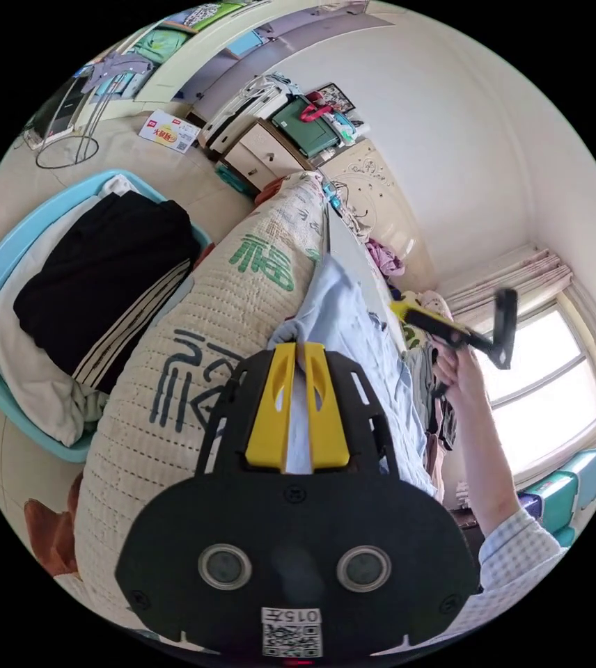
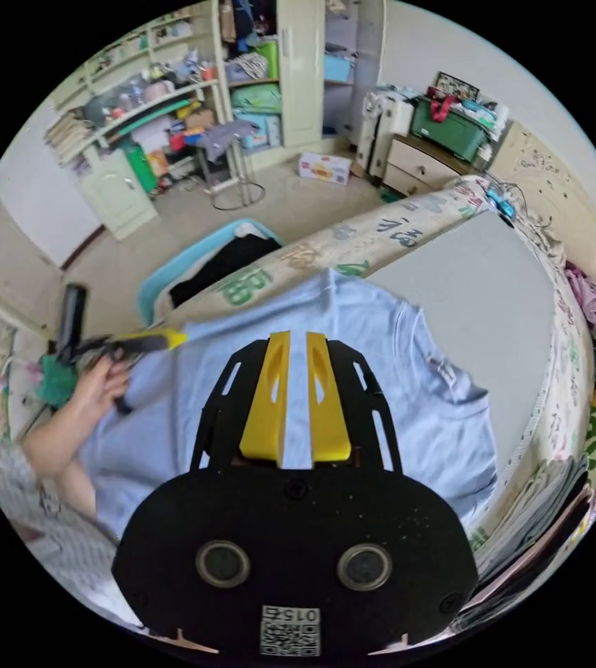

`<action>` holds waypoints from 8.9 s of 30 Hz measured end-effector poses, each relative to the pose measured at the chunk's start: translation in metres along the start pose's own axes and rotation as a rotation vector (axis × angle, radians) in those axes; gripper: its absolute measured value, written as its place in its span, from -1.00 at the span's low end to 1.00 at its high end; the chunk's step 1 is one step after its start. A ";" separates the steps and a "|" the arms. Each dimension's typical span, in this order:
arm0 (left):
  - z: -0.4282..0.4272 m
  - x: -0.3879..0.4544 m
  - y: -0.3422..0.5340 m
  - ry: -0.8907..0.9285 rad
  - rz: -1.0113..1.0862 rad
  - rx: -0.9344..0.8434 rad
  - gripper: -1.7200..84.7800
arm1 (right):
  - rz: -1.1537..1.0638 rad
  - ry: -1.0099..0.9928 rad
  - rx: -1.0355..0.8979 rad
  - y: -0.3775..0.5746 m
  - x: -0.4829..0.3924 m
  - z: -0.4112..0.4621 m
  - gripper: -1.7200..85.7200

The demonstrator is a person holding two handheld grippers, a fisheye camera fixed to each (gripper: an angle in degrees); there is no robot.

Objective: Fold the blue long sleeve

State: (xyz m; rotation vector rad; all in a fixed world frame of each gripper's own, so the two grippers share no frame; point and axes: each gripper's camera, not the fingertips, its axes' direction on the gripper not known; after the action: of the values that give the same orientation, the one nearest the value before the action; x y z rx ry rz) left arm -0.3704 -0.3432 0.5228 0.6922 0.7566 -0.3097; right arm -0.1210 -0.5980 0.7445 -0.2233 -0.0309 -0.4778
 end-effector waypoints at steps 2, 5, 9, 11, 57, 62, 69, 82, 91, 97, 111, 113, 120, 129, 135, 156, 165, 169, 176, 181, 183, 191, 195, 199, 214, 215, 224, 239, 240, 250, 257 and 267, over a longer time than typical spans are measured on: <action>-0.008 0.019 0.003 -0.046 0.053 0.000 -0.87 | -0.036 -0.003 0.012 0.065 -0.013 -0.047 -0.81; -0.029 0.076 0.009 -0.123 0.244 0.039 -0.84 | 0.092 0.112 0.056 0.171 -0.013 -0.111 -0.80; -0.025 0.199 0.047 0.039 0.693 -0.122 -0.83 | 0.341 0.105 0.099 0.283 0.026 -0.155 -0.80; -0.006 0.250 0.080 0.120 0.835 -0.220 -0.81 | 0.414 0.024 0.059 0.310 0.046 -0.156 -0.78; 0.182 0.405 0.298 0.036 1.121 -0.658 -0.94 | 0.348 0.047 -0.184 0.295 0.031 -0.159 -0.84; 0.181 0.404 0.297 0.029 1.119 -0.654 -0.93 | 0.350 0.023 -0.187 0.293 0.030 -0.165 -0.81; 0.115 0.377 0.220 0.224 0.944 -0.566 -0.88 | 0.426 0.022 -0.074 0.303 0.058 -0.224 -0.82; 0.169 0.301 -0.053 -0.283 0.740 -0.201 -0.69 | 0.481 0.134 0.094 0.150 0.198 -0.185 -0.70; 0.286 0.297 -0.105 -0.415 0.776 -0.356 -0.64 | 0.602 0.112 0.060 0.100 0.278 -0.133 -0.66; 0.306 0.292 -0.108 -0.448 0.787 -0.401 -0.75 | 0.570 0.212 -0.036 0.085 0.273 -0.126 -0.77; 0.137 0.335 -0.061 -0.256 0.885 -0.197 -0.97 | 0.401 0.136 0.183 0.135 0.151 -0.280 -0.98; 0.083 0.340 -0.031 -0.205 0.930 -0.170 -0.97 | 0.346 0.113 0.231 0.163 0.109 -0.322 -0.98; -0.105 0.290 0.158 0.067 1.047 -0.269 -0.97 | 0.230 -0.061 0.204 0.329 -0.063 -0.411 -0.98; -0.103 0.237 0.264 -0.155 1.064 -0.624 -0.97 | 0.301 -0.107 -0.061 0.397 -0.120 -0.347 -0.97; -0.151 0.226 0.204 -0.144 0.887 -0.376 -0.91 | 0.413 -0.116 0.082 0.400 -0.076 -0.403 -0.92; -0.043 0.049 -0.008 -0.117 0.144 -0.210 -0.80 | 0.870 -0.218 0.237 0.328 0.158 -0.371 -0.74; -0.088 0.040 -0.007 -0.111 0.103 -0.102 -0.76 | 1.001 -0.177 0.431 0.386 0.176 -0.412 -0.67; -0.087 0.031 -0.003 -0.156 0.078 -0.116 -0.73 | 0.978 -0.219 0.369 0.380 0.181 -0.393 -0.65; -0.064 0.046 0.000 -0.170 0.136 -0.170 -0.81 | 0.977 -0.145 0.310 0.359 0.173 -0.352 -0.74; -0.086 0.067 0.004 -0.141 0.219 -0.083 -0.90 | 0.898 -0.072 0.427 0.361 0.145 -0.376 -0.84; -0.113 0.067 0.006 0.015 0.189 0.031 -0.92 | 0.865 -0.078 0.538 0.369 0.125 -0.395 -0.85; -0.141 0.121 0.023 0.113 0.297 0.285 -0.94 | 0.731 0.140 0.655 0.362 0.075 -0.403 -0.84; -0.092 0.116 0.018 -0.077 0.122 0.080 -0.93 | 0.842 0.171 0.398 0.360 0.092 -0.331 -0.82; -0.100 0.153 0.037 -0.219 0.221 0.134 -0.91 | 0.771 0.212 0.398 0.376 0.067 -0.329 -0.88; -0.019 0.355 0.283 -0.140 1.523 -0.659 -0.77 | -0.376 -0.220 0.006 0.421 -0.216 -0.216 -0.74; -0.011 0.350 0.289 -0.183 1.518 -0.713 -0.78 | -0.383 -0.205 -0.038 0.429 -0.221 -0.201 -0.73; -0.015 0.358 0.287 -0.059 1.473 -0.757 -0.81 | -0.363 -0.116 -0.150 0.446 -0.235 -0.132 -0.79; -0.023 0.350 0.281 -0.027 1.493 -0.723 -0.92 | -0.420 -0.123 -0.186 0.476 -0.249 -0.105 -0.87; -0.033 0.349 0.280 -0.010 1.507 -0.695 -0.93 | -0.423 -0.142 -0.158 0.481 -0.248 -0.112 -0.88; -0.014 0.319 0.286 -0.001 1.505 -0.902 -0.94 | -0.388 -0.277 -0.306 0.496 -0.227 -0.074 -0.87; -0.064 0.278 0.219 0.098 1.338 -0.737 -0.95 | -0.278 -0.366 -0.169 0.523 -0.169 -0.111 -0.97; -0.108 0.101 0.055 -0.130 0.323 -0.166 -0.92 | -0.217 -0.370 0.241 0.423 -0.239 -0.096 -0.82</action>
State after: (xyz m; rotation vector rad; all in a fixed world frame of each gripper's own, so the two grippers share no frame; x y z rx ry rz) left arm -0.3294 -0.2314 0.4193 0.6190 0.5297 0.0038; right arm -0.1413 -0.1456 0.5442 -0.0687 -0.4758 -0.6383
